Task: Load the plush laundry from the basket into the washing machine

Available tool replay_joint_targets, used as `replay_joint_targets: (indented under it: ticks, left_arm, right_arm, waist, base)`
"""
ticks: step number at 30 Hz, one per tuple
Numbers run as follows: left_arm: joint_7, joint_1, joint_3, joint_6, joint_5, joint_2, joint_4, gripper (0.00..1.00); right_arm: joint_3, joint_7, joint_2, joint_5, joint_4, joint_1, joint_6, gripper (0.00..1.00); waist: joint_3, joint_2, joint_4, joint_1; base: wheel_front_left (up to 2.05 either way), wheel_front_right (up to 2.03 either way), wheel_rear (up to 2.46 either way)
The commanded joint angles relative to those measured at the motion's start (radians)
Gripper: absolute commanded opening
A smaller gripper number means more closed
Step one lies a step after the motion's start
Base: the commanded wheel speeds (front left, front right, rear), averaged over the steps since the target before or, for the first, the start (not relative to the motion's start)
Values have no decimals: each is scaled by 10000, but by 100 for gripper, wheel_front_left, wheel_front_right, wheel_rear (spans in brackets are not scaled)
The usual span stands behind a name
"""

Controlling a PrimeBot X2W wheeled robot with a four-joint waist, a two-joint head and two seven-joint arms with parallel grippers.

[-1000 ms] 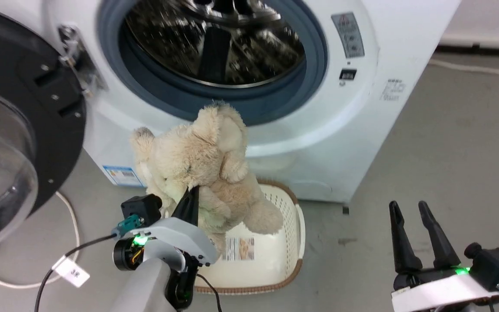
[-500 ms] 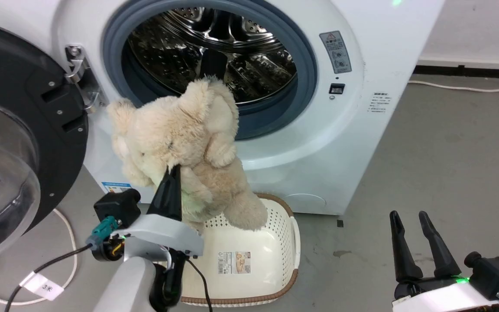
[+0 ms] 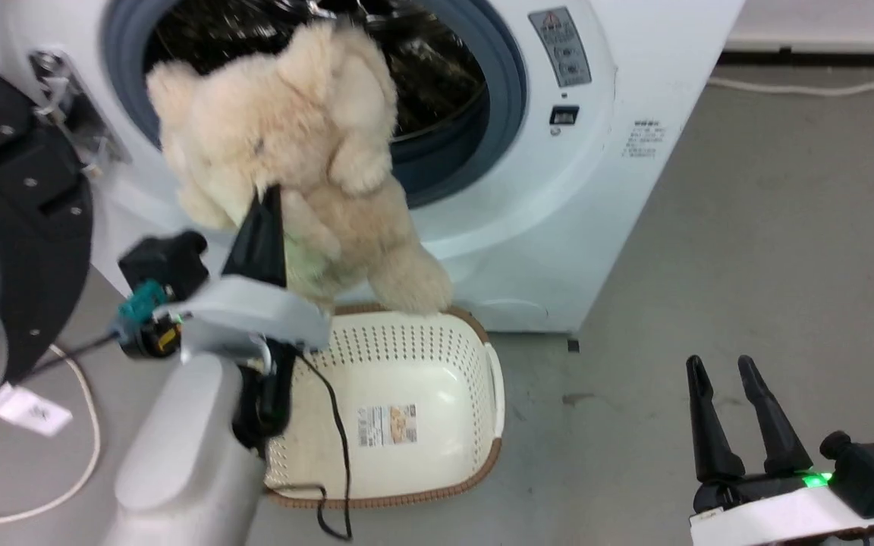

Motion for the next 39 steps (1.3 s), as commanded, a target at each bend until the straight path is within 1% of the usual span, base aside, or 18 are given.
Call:
replay_joint_targets:
  ticks: [1, 12, 24, 33, 34, 35, 39]
  left_arm:
    - [-71, -477, 66, -101, 124, 150, 114, 0]
    - [-67, -2696, -67, -239, 816, 939, 1365, 0]
    - [153, -5084, -133, -375, 1262, 1702, 2542, 0]
    - [536, -6947, -114, -376, 1511, 2328, 3029, 0]
    - [536, -6947, -114, -376, 1511, 2328, 3029, 0]
    - [604, -7323, -105, -360, 1562, 2461, 3083, 0]
    - [625, -7799, -39, -283, 1584, 2601, 3128, 0]
  right_arm:
    - [5, -42, -2, -48, -98, -236, -7, 100]
    - [16, -42, -2, 100, -353, -852, -7, 100]
    - [170, -42, -2, 386, -552, -1363, -7, 100]
    - [317, -42, -2, 540, -823, -1649, -7, 100]
    - [317, -42, -2, 540, -823, -1649, -7, 100]
    - [355, -42, -2, 589, -900, -1728, -7, 100]
    - [436, -42, -2, 657, -992, -1822, -7, 100]
  waist:
    - [396, -1, -176, -1]
    - [1748, -1, -709, -1]
    - [2921, -1, -1274, -1]
    - [4043, -1, -1771, -1]
    - [4043, -1, -1771, -1]
    - [4322, -1, -1890, -1]
    - [4685, -1, -2067, -1]
  base:
    - [0, 0, 0]
    - [0, 0, 0]
    - [0, 0, 0]
    - [0, 0, 0]
    - [0, 0, 0]
    - [0, 0, 0]
    - [0, 0, 0]
